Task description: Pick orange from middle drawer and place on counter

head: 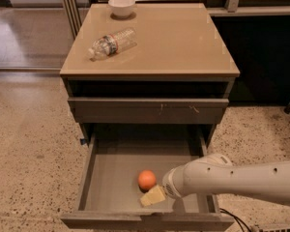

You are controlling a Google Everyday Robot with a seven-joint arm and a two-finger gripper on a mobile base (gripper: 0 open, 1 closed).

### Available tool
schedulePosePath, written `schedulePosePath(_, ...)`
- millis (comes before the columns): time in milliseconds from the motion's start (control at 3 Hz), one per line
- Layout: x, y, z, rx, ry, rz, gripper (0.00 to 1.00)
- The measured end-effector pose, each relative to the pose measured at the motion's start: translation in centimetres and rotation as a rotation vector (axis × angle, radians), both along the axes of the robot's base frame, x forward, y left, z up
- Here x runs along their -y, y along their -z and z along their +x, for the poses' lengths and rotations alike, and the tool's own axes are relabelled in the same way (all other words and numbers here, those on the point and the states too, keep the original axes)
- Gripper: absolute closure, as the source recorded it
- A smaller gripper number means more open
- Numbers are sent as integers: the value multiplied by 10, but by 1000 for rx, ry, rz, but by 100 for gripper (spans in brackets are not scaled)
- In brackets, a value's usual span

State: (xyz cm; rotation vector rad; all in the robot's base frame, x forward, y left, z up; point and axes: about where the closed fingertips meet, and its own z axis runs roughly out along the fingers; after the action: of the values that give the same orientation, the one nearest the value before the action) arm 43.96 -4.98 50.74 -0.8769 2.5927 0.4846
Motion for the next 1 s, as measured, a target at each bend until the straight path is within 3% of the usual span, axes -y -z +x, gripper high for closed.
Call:
schedulePosePath(333, 15, 2, 1, -2, 109, 104, 0)
schedulePosePath(667, 27, 3, -2, -2, 135, 105, 0)
schedulePosePath(1000, 26, 12, -3, -7, 149, 104, 0)
